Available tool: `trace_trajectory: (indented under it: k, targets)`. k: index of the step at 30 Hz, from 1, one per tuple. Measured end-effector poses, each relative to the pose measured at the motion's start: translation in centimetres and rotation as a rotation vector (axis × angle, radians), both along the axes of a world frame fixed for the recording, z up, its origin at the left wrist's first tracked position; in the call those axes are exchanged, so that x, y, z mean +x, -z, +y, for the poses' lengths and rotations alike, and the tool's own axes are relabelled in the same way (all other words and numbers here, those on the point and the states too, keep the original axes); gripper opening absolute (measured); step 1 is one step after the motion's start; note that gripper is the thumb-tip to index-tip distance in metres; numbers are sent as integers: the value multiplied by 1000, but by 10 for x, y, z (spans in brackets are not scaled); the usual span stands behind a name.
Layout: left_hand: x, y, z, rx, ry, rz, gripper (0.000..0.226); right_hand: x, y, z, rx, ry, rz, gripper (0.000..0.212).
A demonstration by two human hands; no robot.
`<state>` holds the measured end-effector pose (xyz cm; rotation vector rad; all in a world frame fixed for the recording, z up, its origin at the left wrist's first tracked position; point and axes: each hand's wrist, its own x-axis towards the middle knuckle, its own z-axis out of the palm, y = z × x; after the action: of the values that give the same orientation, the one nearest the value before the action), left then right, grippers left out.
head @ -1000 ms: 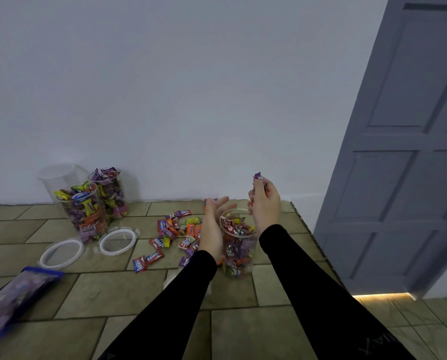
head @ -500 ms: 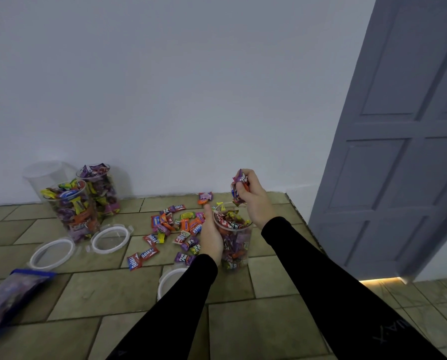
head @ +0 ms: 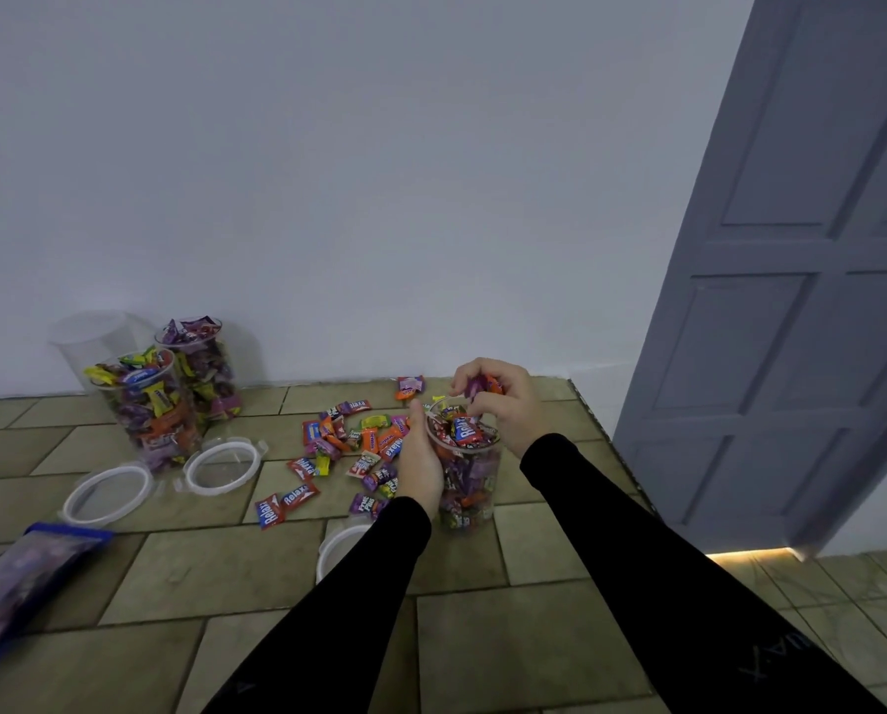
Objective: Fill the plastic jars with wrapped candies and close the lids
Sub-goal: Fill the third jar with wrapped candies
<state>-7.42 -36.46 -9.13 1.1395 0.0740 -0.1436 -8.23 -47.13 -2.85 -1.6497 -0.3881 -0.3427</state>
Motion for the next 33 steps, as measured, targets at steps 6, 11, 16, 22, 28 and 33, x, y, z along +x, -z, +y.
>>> trace_trajectory:
  k: [6,11,16,22,28,33]
  targets:
    - [-1,-2,1,-5,4,-13,60,-6,2,-1,-219,9,-34,36]
    - [4,4,2,4,19,-14,65,-10,-8,-5,-440,108,-128,31]
    - [3,3,2,60,-2,-14,60,-12,-25,-11,-918,100,-49,20]
    - [1,0,2,92,5,8,60,-14,-43,2,-1247,25,201,30]
    - [2,2,3,61,17,2,61,-2,-36,17,-1354,40,259,20]
    - [3,3,3,69,26,-3,65,0,-38,17,-1348,4,248,21]
